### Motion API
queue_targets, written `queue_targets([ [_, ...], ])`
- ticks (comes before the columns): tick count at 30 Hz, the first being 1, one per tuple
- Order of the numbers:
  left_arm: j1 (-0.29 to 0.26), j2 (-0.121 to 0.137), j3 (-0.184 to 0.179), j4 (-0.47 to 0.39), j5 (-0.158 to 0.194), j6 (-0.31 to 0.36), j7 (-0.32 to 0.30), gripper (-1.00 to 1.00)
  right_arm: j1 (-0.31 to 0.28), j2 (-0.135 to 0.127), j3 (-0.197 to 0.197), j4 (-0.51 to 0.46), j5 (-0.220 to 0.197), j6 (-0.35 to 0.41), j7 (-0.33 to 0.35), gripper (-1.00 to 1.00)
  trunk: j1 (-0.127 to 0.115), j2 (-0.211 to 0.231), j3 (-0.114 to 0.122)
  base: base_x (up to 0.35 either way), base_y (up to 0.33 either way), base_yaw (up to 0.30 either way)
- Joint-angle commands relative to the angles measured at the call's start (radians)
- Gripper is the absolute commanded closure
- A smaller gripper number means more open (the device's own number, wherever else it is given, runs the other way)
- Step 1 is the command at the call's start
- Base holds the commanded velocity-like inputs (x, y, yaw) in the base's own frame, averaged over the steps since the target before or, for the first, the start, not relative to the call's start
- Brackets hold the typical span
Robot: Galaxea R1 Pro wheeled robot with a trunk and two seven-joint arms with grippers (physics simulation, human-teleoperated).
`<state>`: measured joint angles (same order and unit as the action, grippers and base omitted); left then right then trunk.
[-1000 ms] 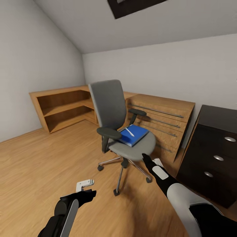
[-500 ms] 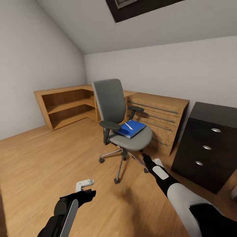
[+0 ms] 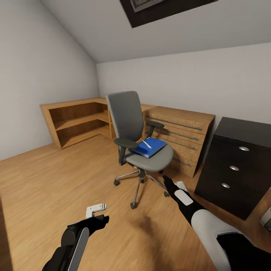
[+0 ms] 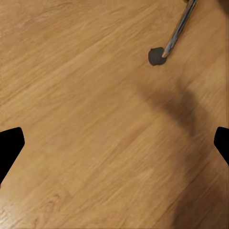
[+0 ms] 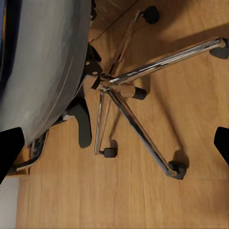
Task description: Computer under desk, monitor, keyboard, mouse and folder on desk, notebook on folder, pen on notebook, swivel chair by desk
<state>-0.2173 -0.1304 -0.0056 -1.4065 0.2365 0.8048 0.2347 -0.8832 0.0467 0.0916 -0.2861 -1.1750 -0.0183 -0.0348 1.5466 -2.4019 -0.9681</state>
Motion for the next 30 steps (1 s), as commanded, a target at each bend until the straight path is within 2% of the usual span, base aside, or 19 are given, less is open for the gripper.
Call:
queue_targets([
  [1, 0.0, 0.0, -0.001, -0.001, 0.01, 0.001, 0.009, -1.0, 0.0, -0.001, 0.008, -0.001, -0.009, -0.002, -0.004, -1.0, -0.004, 0.007, 0.002, -0.004, 0.0, 0.0],
  [14, 0.0, -0.002, -0.001, -0.002, 0.01, -0.015, 0.016, -1.0, 0.0, -0.001, 0.008, -0.003, -0.008, -0.002, -0.005, -1.0, -0.054, 0.098, 0.043, -0.003, 0.0, 0.0],
  [30, 0.0, -0.002, 0.003, -0.003, 0.01, -0.015, 0.029, -1.0, 0.0, -0.002, 0.008, -0.001, -0.005, -0.005, -0.007, -1.0, -0.115, 0.21, 0.093, -0.33, 0.0, 0.0],
])
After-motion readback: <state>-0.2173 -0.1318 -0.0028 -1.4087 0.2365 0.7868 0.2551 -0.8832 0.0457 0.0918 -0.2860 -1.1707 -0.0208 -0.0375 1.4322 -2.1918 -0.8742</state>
